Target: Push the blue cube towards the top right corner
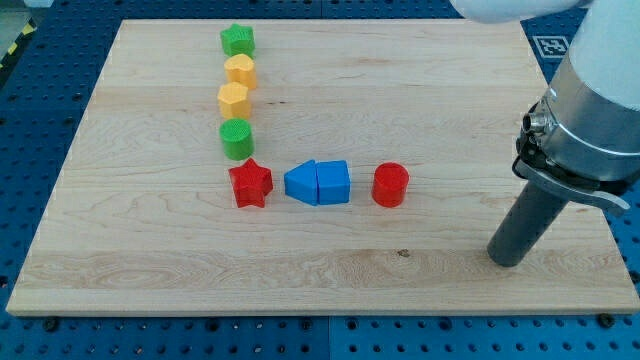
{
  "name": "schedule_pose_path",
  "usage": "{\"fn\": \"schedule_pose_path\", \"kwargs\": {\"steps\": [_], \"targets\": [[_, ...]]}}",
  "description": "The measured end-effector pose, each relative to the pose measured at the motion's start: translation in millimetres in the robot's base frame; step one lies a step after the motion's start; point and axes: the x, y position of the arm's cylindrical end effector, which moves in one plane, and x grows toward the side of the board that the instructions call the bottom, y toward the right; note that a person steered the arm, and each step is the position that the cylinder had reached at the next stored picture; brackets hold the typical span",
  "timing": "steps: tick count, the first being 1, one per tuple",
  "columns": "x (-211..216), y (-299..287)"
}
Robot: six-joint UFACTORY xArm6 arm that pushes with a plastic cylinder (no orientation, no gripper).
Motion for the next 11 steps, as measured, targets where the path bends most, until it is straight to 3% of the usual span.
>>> {"fn": "schedule_pose_path", "kwargs": {"steps": [2,5,7,8,9,11], "targets": [[-9.2,0.0],[-64.4,0.0],[-48.9,-1.7],[-19.0,-20.0],[-18.6,-61.1],[-19.2,-188.6]]}}
